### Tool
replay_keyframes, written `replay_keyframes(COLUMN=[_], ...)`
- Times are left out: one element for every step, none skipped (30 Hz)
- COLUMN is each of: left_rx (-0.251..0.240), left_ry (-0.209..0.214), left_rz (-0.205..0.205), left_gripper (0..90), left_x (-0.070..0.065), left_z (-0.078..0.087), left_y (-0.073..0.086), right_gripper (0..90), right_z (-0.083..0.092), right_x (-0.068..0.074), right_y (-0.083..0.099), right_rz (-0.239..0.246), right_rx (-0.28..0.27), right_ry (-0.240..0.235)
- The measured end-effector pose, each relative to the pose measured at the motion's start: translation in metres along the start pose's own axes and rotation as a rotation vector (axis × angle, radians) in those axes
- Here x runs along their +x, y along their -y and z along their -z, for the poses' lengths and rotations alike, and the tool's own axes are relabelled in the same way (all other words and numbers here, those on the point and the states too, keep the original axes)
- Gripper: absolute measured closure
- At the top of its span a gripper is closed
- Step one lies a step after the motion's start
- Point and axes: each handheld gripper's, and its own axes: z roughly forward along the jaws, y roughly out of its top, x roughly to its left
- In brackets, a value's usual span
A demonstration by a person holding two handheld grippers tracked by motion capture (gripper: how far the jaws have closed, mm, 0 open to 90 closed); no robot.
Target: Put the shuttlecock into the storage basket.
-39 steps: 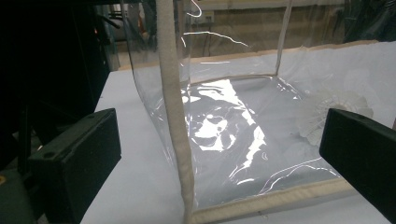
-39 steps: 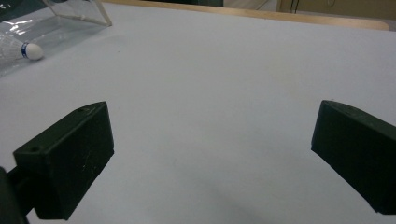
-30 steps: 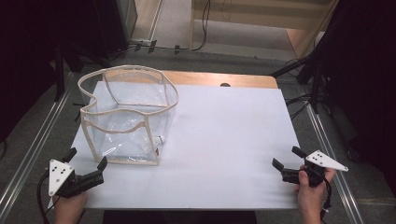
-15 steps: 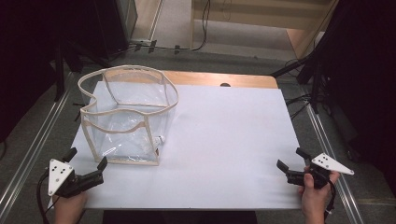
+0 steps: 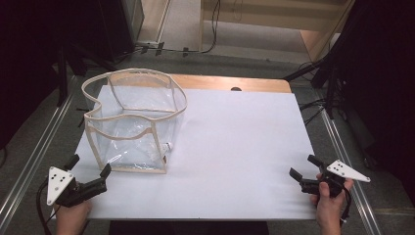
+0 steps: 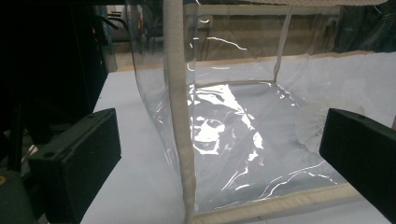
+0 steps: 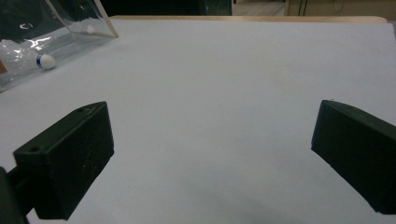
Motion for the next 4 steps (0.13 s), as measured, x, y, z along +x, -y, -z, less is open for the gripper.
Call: replay_keyframes(left_rx=[-0.001, -0.003, -0.003, -0.010], left_ry=[-0.007, -0.012, -0.012, -0.013], left_rz=[0.010, 0.020, 0.029, 0.038], left_gripper=[0.0, 0.0, 0.0, 0.0], left_x=[0.0007, 0.0017, 0.0029, 0.0037], left_z=[0.0005, 0.0007, 0.0015, 0.0019], left_y=[0.0001, 0.0001, 0.0002, 0.0004], right_gripper=[0.0, 0.0, 0.0, 0.0], right_z=[-0.0001, -0.0007, -0.0016, -0.0026], right_x=[-0.0002, 0.0000, 0.0009, 0.0018], right_y=[0.0001, 0.0002, 0.0004, 0.0005], right_rz=[0.000, 0.003, 0.005, 0.008], right_rx=[-0.002, 0.003, 0.011, 0.017], right_ry=[-0.007, -0.013, -0.014, -0.012])
